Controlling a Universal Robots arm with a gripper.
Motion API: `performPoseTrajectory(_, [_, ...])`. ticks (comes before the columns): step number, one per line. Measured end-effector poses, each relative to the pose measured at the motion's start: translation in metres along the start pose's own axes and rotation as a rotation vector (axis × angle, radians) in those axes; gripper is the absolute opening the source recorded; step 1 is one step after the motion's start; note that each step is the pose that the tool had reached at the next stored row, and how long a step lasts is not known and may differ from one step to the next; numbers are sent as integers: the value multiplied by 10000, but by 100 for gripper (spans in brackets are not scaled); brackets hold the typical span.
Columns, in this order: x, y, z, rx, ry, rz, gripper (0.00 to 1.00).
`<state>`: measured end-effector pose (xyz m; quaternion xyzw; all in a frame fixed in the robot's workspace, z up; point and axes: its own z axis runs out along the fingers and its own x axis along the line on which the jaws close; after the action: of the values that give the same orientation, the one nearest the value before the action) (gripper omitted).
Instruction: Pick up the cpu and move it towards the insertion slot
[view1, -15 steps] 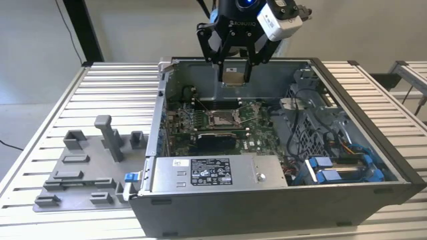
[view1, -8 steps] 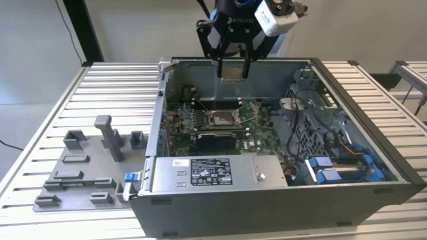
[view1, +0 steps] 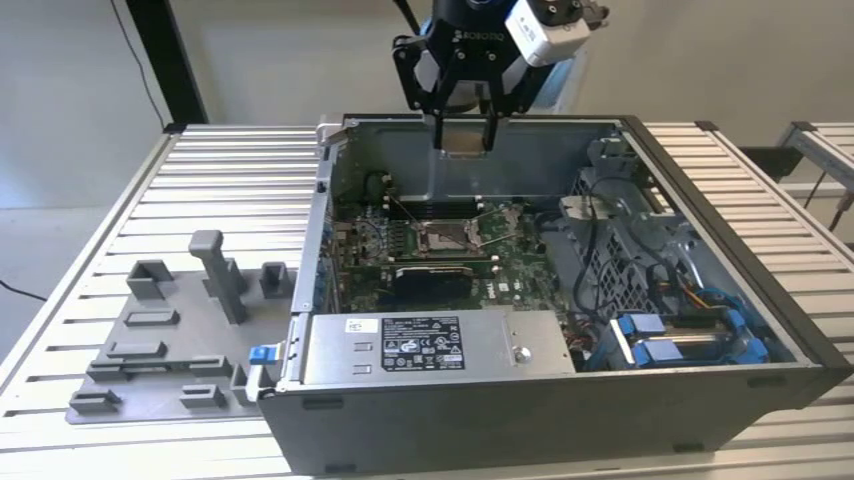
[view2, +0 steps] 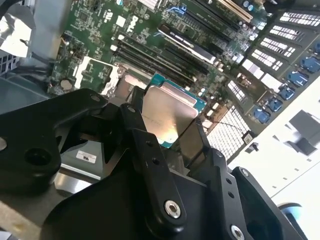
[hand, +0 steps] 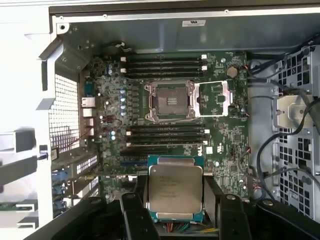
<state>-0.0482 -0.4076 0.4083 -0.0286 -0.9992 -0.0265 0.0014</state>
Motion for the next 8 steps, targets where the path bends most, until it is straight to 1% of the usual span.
performPoseTrajectory(4, [2, 35, 4, 1, 0, 0, 0])
performPoseTrajectory(8, [5, 93, 11, 1, 0, 0, 0])
